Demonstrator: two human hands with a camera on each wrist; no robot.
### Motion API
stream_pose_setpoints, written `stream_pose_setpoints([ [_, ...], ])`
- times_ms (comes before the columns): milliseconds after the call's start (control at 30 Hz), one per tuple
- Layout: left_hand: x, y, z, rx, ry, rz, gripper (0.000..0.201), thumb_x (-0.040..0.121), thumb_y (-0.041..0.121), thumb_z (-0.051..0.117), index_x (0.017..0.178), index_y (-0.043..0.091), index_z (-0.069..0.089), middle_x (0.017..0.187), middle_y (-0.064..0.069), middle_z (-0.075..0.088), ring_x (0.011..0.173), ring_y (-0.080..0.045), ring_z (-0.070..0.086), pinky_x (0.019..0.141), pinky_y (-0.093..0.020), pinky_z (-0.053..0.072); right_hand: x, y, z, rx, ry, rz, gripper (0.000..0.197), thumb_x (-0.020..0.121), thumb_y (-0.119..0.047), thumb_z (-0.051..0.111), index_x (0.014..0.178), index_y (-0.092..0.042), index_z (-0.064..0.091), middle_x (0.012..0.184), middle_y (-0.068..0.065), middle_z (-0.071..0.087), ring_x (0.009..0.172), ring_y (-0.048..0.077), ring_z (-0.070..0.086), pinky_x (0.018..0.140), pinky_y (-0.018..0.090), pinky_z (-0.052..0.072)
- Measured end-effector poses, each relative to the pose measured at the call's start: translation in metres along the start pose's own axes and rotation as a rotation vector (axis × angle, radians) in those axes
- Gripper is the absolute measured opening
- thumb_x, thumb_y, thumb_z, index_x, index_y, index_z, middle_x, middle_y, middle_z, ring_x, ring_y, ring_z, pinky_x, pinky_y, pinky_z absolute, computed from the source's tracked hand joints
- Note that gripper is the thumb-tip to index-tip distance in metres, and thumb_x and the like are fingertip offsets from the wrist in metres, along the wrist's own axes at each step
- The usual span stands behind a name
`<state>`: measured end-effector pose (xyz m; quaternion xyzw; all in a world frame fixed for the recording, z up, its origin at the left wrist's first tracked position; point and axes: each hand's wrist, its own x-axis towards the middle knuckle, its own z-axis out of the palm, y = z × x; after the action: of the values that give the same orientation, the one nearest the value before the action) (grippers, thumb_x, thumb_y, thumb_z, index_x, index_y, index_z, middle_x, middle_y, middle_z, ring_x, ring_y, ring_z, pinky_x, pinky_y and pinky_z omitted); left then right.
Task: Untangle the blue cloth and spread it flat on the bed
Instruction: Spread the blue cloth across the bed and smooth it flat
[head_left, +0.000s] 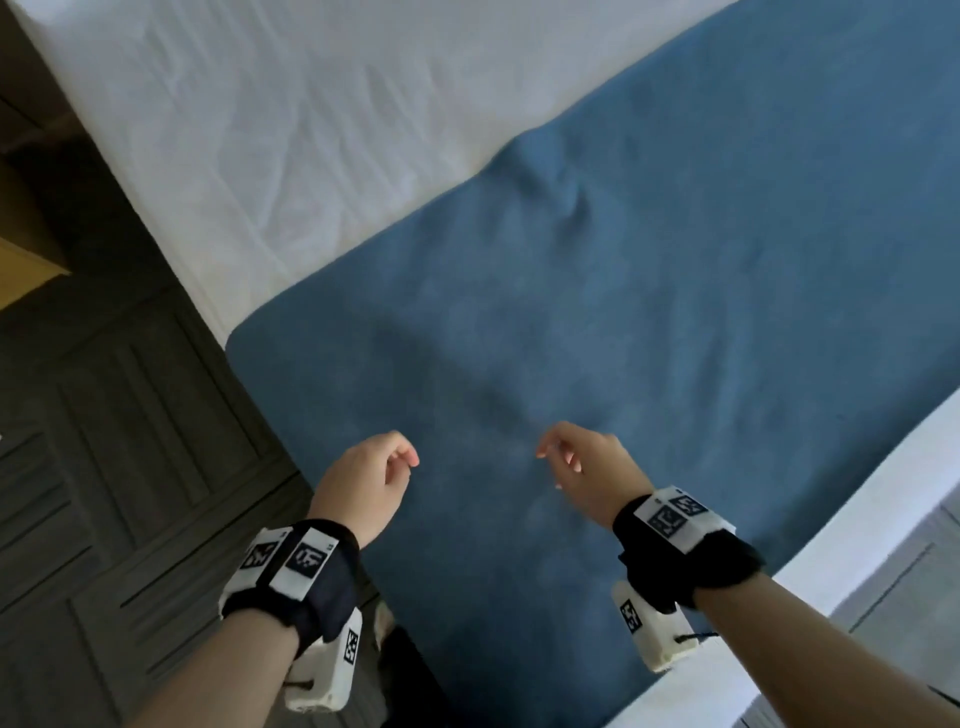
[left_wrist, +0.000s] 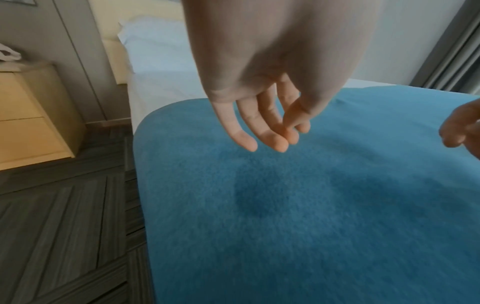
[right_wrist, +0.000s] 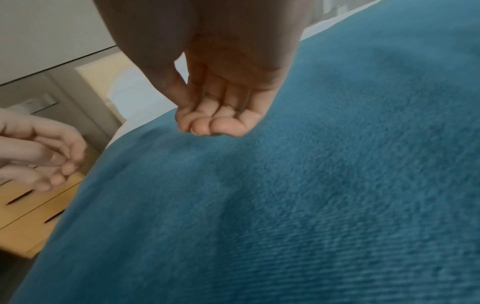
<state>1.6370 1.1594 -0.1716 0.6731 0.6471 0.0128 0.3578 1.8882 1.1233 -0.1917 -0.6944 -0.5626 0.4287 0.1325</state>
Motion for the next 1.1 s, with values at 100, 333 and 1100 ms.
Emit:
stream_pose_setpoints([
  [100,0.025,-0.011,-0.017,0.014,0.023,0.055,0.02,0.084,0.004,0.051,0.088,0.021,0.061,0.094,0.004,0.062,0.087,-0.02,0.062,0.08,-0.042,0.051,0.004,-0.009,0.009,0.068,0.077,0.07,0.014,0.087,-0.014,0.051,0.087,-0.019,0.064,0.063,-0.006,0.054,0.072,0.027,0.064,0.075,0.036,0.05],
  [333,0.119,-0.042,-0.076,0.248,0.075,0.257,0.04,0.077,-0.002,0.056,0.115,0.01,0.057,0.131,-0.01,0.048,0.119,-0.032,0.047,0.091,-0.045,0.041,0.015,-0.047,0.051,0.186,0.251,0.332,0.014,0.087,-0.015,0.05,0.09,-0.021,0.063,0.061,0.0,0.058,0.067,0.024,0.056,0.072,0.035,0.049],
  [1100,0.207,-0.114,-0.135,0.265,0.204,0.122,0.034,0.081,0.005,0.059,0.114,0.008,0.053,0.123,-0.023,0.051,0.113,-0.042,0.048,0.091,-0.053,0.04,0.032,-0.098,0.133,0.302,0.458,0.491,0.014,0.086,-0.013,0.051,0.091,-0.02,0.062,0.072,0.002,0.064,0.072,0.025,0.06,0.072,0.035,0.051],
])
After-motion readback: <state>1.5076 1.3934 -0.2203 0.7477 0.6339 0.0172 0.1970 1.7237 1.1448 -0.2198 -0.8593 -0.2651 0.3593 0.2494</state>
